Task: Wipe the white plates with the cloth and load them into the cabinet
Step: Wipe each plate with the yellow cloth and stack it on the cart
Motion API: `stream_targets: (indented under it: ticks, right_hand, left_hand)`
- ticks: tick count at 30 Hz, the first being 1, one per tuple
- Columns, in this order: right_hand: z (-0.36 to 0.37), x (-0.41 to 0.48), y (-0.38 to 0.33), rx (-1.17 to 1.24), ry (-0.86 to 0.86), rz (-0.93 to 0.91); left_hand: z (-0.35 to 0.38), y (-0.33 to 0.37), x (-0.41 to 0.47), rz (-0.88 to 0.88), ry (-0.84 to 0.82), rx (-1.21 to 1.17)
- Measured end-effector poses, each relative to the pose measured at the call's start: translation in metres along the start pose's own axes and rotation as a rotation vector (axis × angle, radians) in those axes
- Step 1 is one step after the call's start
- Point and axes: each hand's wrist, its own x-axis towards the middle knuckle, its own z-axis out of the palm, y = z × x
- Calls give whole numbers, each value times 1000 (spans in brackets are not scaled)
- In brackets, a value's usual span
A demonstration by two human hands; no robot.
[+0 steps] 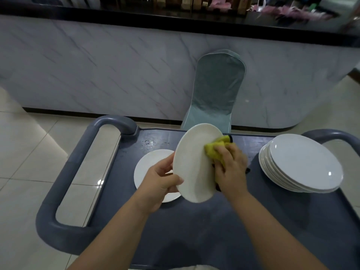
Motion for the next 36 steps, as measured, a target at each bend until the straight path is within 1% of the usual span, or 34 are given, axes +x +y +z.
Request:
stream_targets:
  ticks: [1, 3, 5, 6, 7, 9, 11, 12, 13, 14, 15, 17, 18, 19, 20, 21, 22, 23, 24, 25, 26, 27, 28, 29, 30, 31, 32, 33, 34, 36]
  right_hand:
    - [3, 6, -16, 29, 26, -41]
    - [9, -5, -38, 58, -6, -210]
    - [12, -34, -34, 54, -100, -353]
    - [10, -46, -21, 46, -127, -368]
    - [5, -52, -6, 35, -125, -342]
    - [-13, -50, 23, 57, -65, -199]
    - [-32, -36, 38, 161, 25, -44]
    - [-41, -27, 38, 218, 67, -11]
    - [-48, -18, 33, 272, 94, -16]
    - [-54, -8, 24, 320, 87, -45]
    - [-58, 1, 11, 345, 46, -93]
    - [-60, 17, -21, 311, -106, -221]
    - [-58, 25, -36, 241, -193, -297]
    - [-54, 31, -47, 151, -251, -382]
    - [-48, 34, -51, 100, -261, -443]
    - [-43, 33, -48, 119, -240, -445]
    - [-42, 29, -45, 198, -214, -359]
    - [-43, 21, -39, 307, -173, -223]
    - [-43, 11, -30, 410, -104, -75]
    - [-42, 1, -20, 494, -38, 47]
    - [-41, -9, -12, 580, 1, 136]
    - [-42, -15, -11, 609, 10, 163]
    - [-43, -13, -15, 589, 12, 155]
    - [-45, -7, -23, 524, 8, 86]
    - [-48, 1, -34, 432, -16, -35]
    - [-51, 10, -46, 342, -79, -183]
    - [-49, 16, -52, 235, -111, -319]
    - [-47, 17, -52, 171, -91, -374]
    - [-46, 17, -50, 189, -64, -311]
    - [-51, 8, -43, 506, -7, 17]
  left_hand:
    - [5, 0, 0, 6, -19, -9]
    - [8, 3, 1, 21, -17, -21]
    - [2, 6, 0, 24, 23, -11]
    - [-2, 7, 0, 26, 50, 8]
    - [-7, 8, -1, 38, 82, 47]
    - [-15, 9, -2, 92, 178, 159]
    - [-18, 13, -1, 183, 323, 242]
    - [-17, 15, 0, 230, 405, 301]
    - [-14, 17, 3, 275, 475, 394]
    - [-11, 18, 5, 325, 509, 529]
    - [-5, 18, 7, 389, 501, 705]
    - [10, 18, 10, 569, 434, 1050]
    - [15, 19, 12, 671, 397, 1160]
    - [18, 23, 13, 770, 359, 1221]
    - [17, 26, 14, 865, 324, 1248]
    - [16, 28, 13, 924, 305, 1247]
    - [14, 30, 12, 939, 318, 1196]
    - [12, 32, 9, 894, 377, 1070]
    - [10, 35, 5, 813, 463, 882]
    - [8, 36, 1, 724, 540, 706]
    - [7, 36, -2, 660, 577, 584]
    - [6, 35, -3, 645, 570, 559]
    - [6, 35, -3, 662, 527, 591]
    - [8, 36, -3, 698, 467, 688]
    - [12, 36, -2, 772, 407, 836]
    - [16, 35, -1, 873, 358, 1012]
    - [21, 34, 0, 956, 329, 1138]
    - [23, 34, 1, 971, 320, 1160]
    - [23, 35, 1, 919, 346, 1089]
    - [19, 39, -2, 731, 496, 735]
